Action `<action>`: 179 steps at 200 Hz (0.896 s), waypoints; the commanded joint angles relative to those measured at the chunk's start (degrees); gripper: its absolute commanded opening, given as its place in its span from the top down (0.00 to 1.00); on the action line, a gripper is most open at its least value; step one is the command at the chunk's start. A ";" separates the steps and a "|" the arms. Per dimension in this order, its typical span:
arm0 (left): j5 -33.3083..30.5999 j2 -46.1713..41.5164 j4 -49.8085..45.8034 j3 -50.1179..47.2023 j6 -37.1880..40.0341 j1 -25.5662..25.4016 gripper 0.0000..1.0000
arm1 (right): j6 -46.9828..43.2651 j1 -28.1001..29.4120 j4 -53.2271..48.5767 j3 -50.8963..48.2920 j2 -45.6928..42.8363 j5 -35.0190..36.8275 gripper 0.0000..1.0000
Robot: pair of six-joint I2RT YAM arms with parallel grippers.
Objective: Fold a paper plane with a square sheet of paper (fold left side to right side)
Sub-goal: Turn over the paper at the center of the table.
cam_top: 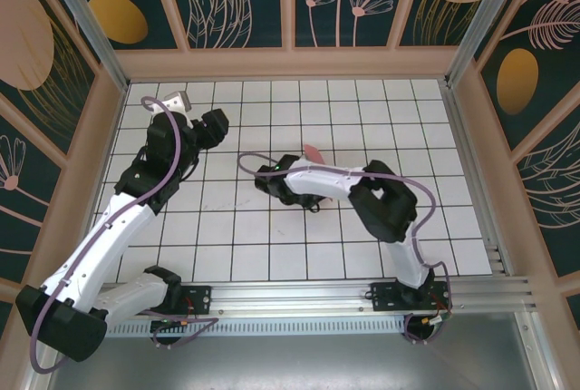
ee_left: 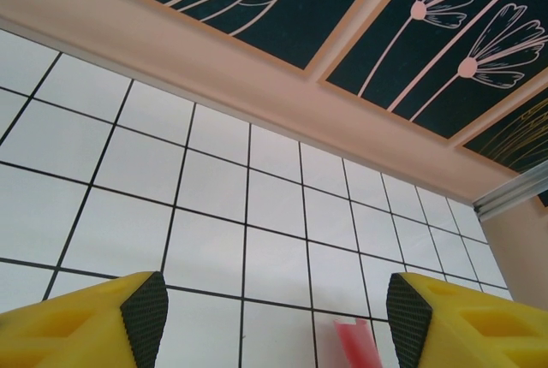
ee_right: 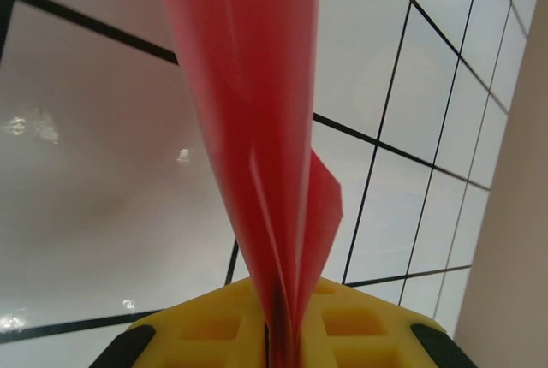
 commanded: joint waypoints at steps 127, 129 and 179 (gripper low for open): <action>10.91 6.24 5.93 -5.64 -6.21 -0.05 0.22 | -5.50 2.21 13.13 -10.98 -21.04 -18.37 0.26; 11.70 6.72 6.55 -5.91 -6.56 -0.05 0.22 | -5.56 1.94 13.51 -11.42 -21.96 -18.60 0.26; 33.11 22.60 23.32 -8.01 -12.96 -3.17 0.22 | -10.51 -13.84 38.25 -28.55 -44.55 -38.91 0.23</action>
